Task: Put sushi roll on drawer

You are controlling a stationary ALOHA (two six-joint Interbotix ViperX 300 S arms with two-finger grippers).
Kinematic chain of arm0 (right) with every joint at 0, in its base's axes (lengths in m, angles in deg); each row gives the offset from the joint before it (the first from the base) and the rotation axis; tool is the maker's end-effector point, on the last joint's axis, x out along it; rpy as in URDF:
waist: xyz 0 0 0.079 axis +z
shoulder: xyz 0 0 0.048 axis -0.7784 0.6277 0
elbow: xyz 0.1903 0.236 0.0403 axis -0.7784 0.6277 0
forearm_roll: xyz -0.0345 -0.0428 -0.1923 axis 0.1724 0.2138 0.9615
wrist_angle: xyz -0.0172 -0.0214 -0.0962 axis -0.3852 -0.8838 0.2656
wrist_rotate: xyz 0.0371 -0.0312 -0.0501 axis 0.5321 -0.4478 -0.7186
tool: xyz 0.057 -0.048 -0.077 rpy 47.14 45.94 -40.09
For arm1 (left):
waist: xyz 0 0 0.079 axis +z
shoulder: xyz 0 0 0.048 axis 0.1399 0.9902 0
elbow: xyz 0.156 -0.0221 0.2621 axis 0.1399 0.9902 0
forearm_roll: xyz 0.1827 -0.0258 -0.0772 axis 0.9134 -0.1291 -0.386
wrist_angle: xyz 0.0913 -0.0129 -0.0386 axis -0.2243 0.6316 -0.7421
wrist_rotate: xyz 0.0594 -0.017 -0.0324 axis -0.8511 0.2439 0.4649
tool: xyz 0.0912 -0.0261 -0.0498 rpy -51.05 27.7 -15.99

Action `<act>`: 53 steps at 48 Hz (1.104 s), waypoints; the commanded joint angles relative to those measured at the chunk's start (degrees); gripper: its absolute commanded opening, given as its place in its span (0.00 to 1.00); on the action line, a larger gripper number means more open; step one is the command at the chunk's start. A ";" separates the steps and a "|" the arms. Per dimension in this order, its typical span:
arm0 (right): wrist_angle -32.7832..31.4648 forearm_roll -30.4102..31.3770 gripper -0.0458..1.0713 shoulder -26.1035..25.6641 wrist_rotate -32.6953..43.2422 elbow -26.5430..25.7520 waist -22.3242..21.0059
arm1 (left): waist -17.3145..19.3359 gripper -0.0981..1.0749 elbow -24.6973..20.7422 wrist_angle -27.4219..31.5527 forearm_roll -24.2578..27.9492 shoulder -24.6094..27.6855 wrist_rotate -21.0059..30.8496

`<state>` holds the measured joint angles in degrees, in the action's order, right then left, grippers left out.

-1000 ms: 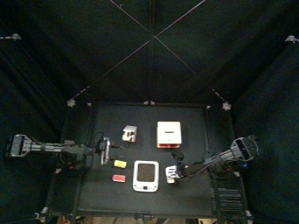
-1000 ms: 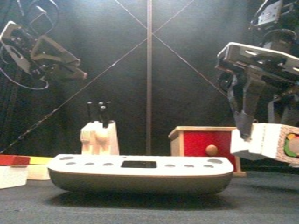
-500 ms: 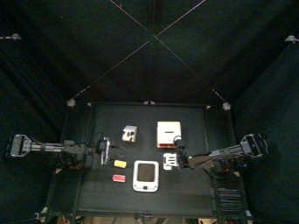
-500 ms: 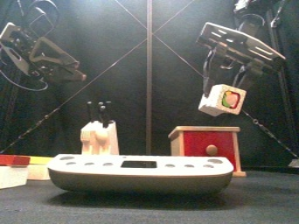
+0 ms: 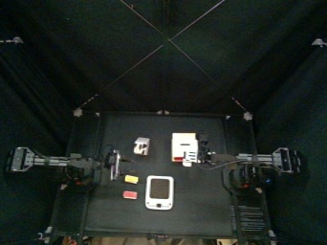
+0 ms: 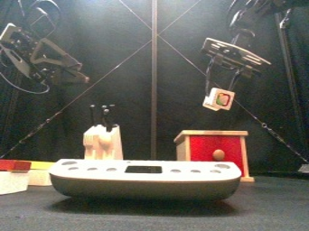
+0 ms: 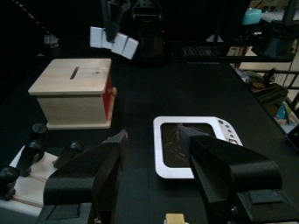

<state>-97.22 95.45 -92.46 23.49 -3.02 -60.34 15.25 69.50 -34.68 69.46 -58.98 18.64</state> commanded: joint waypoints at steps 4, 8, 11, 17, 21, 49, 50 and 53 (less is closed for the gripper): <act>0.44 -4.22 0.51 -0.26 -8.00 -3.78 -7.47 | 0.18 0.82 -0.70 -0.18 -0.09 0.09 -0.09; 0.35 -7.29 0.51 0.79 -12.22 -4.75 -11.25 | 0.18 0.82 -0.70 -0.18 -0.09 0.09 -0.09; 0.44 -9.14 0.51 1.32 -14.94 -5.10 -13.54 | 0.18 0.82 -0.62 -0.18 -0.09 0.00 -0.09; 0.62 -13.27 0.51 2.55 -20.13 -5.19 -17.40 | 0.18 0.82 -0.44 -0.18 -0.09 0.00 -0.09; 1.14 -15.64 0.51 3.60 -22.41 -5.10 -18.98 | 0.26 0.82 -0.35 -0.18 -0.09 0.09 -0.09; 5.01 -18.81 0.52 9.14 -27.07 -5.63 -20.30 | 0.26 0.82 -0.18 -0.26 -0.09 0.09 -0.09; 5.01 -18.81 0.52 9.14 -27.07 -5.63 -20.30 | 0.18 0.82 -0.18 -0.18 -0.09 0.00 -0.09; 4.75 -18.63 0.53 9.32 -27.07 -5.45 -20.48 | 0.26 0.82 -0.18 -0.26 -0.09 0.00 -0.09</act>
<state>-92.56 76.55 -82.44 -3.49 -7.41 -80.56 15.34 70.02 -34.68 69.46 -58.98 18.64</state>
